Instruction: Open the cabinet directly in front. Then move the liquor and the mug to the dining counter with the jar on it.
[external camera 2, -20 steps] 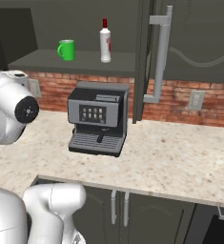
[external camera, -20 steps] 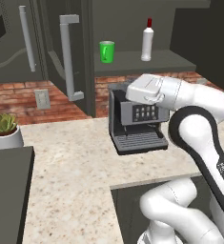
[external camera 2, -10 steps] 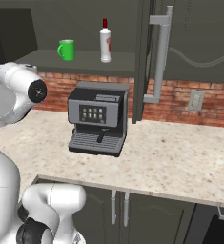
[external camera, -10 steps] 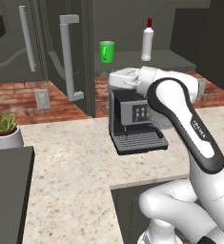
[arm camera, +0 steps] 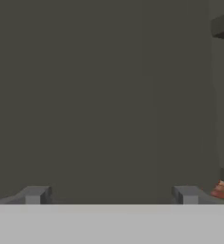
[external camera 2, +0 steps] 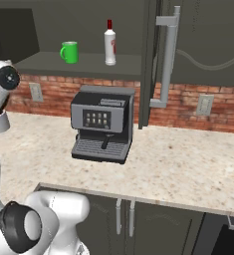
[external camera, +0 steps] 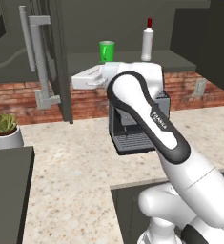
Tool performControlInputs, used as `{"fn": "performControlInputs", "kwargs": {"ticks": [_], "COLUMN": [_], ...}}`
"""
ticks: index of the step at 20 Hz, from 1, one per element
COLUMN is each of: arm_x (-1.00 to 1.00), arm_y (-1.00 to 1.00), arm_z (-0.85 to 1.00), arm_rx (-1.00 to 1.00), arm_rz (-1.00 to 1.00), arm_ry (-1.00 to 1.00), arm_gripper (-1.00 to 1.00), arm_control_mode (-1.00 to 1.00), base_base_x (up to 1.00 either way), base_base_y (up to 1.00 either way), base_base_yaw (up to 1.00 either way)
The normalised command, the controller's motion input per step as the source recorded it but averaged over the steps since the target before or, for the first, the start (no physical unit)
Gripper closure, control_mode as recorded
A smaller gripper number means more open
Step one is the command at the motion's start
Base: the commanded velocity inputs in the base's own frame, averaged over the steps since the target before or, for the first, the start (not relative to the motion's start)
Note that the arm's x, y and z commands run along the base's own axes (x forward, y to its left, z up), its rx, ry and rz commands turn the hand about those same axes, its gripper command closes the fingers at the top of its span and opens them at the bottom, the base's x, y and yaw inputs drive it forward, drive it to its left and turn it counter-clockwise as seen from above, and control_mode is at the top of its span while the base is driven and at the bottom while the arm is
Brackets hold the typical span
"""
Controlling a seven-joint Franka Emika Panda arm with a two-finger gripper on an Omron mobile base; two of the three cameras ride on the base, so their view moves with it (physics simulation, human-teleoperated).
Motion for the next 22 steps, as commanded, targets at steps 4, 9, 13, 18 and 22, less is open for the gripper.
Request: {"fn": "performControlInputs", "kwargs": {"ticks": [4, 9, 13, 18, 22], "arm_x": [-0.01, 0.02, 0.17, 0.05, 0.00], "arm_y": [1.00, 0.25, -0.73, -1.00, -0.99], "arm_z": [-0.23, -0.04, 0.01, 0.03, 0.00], "arm_rx": [-0.12, -0.01, 0.05, 0.04, 0.01], "arm_rz": [0.03, 0.00, -0.16, -0.31, -0.42], "arm_ry": [0.00, 0.01, 0.00, 0.04, 0.06], "arm_gripper": [-1.00, -1.00, -1.00, -1.00, -1.00], "arm_control_mode": [-1.00, -1.00, -1.00, -1.00, -1.00], "base_base_x": [0.00, 0.00, 0.00, 0.00, 0.00], "base_base_y": [0.00, 0.00, 0.00, 0.00, 0.00], "base_base_yaw": [0.00, 0.00, 0.00, 0.00, 0.00]}}
